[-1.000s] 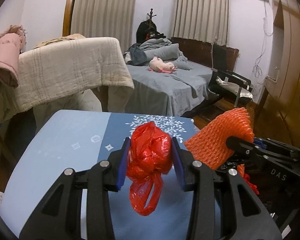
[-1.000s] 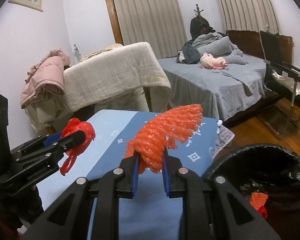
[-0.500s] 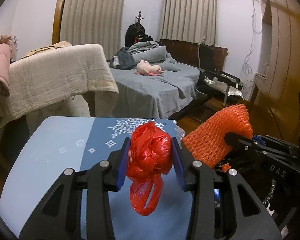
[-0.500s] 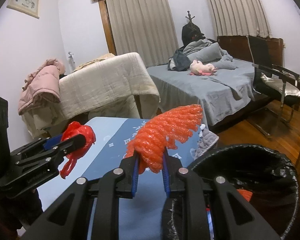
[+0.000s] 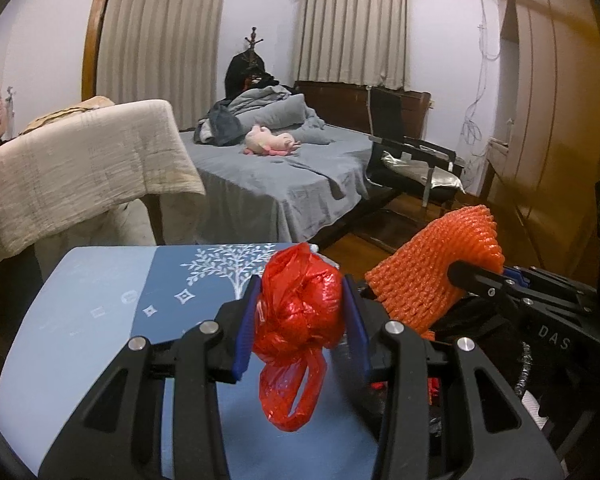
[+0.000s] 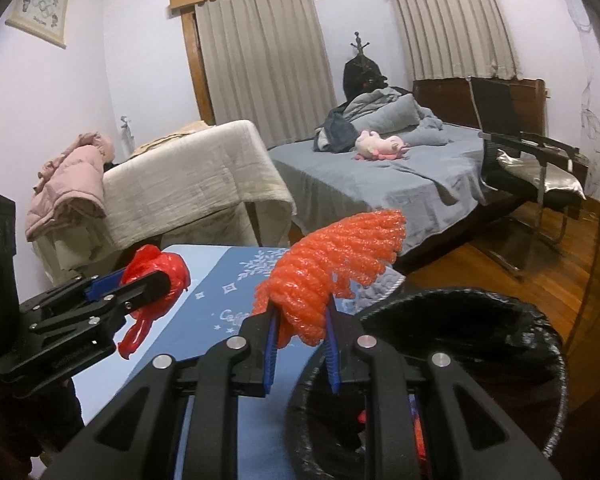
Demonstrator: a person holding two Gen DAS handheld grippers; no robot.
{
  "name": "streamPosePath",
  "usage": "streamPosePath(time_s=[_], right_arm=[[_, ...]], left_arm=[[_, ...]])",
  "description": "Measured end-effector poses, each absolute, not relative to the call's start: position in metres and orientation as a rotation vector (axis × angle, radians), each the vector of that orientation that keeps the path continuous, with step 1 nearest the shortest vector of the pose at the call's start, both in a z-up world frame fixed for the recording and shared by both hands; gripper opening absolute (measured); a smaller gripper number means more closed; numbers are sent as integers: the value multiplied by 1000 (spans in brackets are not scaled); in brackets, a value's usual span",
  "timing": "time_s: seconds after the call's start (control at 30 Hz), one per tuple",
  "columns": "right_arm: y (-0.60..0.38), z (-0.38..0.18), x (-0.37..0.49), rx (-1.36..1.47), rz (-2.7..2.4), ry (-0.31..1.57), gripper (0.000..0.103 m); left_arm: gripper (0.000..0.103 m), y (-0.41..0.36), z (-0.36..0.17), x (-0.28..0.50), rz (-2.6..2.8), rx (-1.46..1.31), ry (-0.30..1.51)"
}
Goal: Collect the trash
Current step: 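Carry the red bag with the left tool while the right tool carries the orange net to the bin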
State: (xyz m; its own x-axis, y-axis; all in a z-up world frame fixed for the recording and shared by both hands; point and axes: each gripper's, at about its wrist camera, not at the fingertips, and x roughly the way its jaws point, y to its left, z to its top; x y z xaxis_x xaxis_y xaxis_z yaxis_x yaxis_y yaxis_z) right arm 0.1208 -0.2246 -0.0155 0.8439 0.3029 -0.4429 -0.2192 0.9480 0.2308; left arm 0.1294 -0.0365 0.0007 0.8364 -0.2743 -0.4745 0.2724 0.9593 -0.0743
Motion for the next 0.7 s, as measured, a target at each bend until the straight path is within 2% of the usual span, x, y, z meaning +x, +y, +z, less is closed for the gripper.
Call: streamPosePath(time_s=[0.7], right_arm=[[-306,-35,90,201,100,520,20]], left_arm=[[40,-120,-22,133,-469,53,528]])
